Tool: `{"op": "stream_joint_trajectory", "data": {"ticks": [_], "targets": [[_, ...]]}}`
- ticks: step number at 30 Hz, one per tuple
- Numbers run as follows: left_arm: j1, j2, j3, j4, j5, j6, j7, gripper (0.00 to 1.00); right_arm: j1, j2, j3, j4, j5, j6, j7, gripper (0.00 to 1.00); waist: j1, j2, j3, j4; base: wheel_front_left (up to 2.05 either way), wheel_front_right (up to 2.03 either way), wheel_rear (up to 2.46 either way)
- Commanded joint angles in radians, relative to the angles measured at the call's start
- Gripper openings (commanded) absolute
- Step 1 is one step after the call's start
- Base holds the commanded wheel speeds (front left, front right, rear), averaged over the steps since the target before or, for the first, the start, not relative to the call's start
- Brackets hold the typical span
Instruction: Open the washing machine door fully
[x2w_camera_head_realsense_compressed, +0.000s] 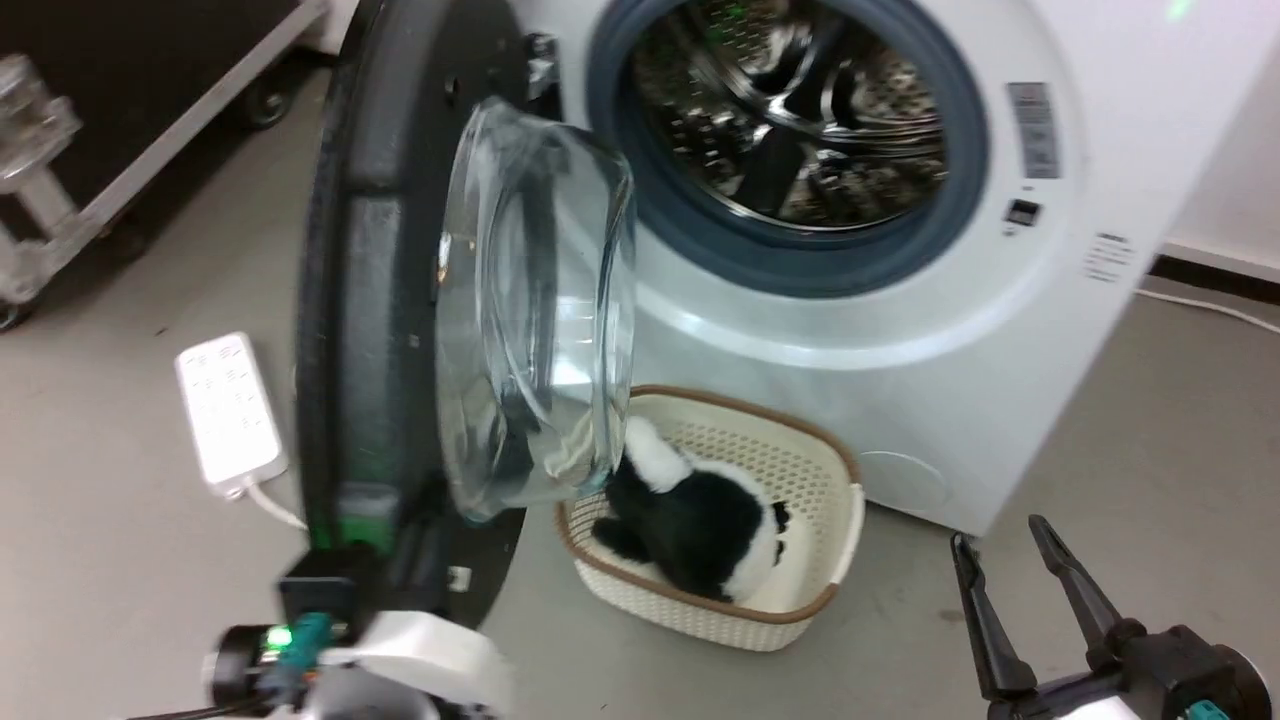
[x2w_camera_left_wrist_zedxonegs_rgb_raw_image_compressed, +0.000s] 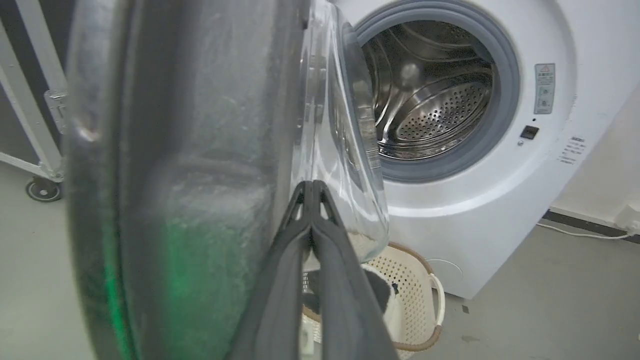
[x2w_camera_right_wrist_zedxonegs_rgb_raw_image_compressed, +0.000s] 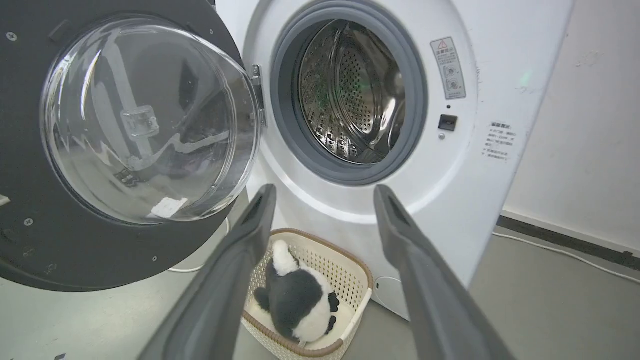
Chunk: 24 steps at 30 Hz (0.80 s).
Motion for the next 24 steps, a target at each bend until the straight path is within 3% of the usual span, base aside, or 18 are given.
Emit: {"op": "stream_joint_trajectory", "data": {"ticks": [1,9,13,17,18,24], "targets": [[0.015,0.011,0.021,-0.007,-0.006,0.012,-0.006,0.00,-0.010,0.003,0.000,0.005,-0.008,0.001,-0.004,1.00,0.0001,0.0000,0.022,0.027,0.00,0.00,0.00],[-0.033,0.069,0.180,-0.006,-0.073,0.049,-0.016,0.00,-0.048,0.001,0.010,0.001,-0.055,0.001,-0.004,1.00,0.0001,0.0000,0.119,0.043,0.00,0.00,0.00],[-0.082,0.126,0.278,0.029,-0.121,0.052,-0.001,0.00,-0.065,-0.019,-0.001,-0.009,-0.065,0.001,0.003,1.00,0.0001,0.0000,0.174,0.039,0.00,0.00,0.00],[-0.134,0.183,0.368,0.084,-0.185,0.029,0.005,0.00,-0.076,-0.042,-0.013,-0.020,-0.066,0.001,0.015,1.00,0.0001,0.0000,0.217,0.037,0.00,0.00,0.00],[-0.169,0.228,0.431,0.140,-0.225,0.014,0.003,0.00,-0.085,-0.058,-0.005,-0.039,-0.069,0.001,0.027,1.00,0.0001,0.0000,0.244,0.029,0.00,0.00,0.00],[-0.253,0.287,0.513,0.279,-0.288,-0.021,-0.026,0.00,-0.092,-0.101,-0.016,-0.084,-0.066,0.001,0.056,1.00,0.0001,0.0000,0.291,0.017,0.00,0.00,0.00]]}}
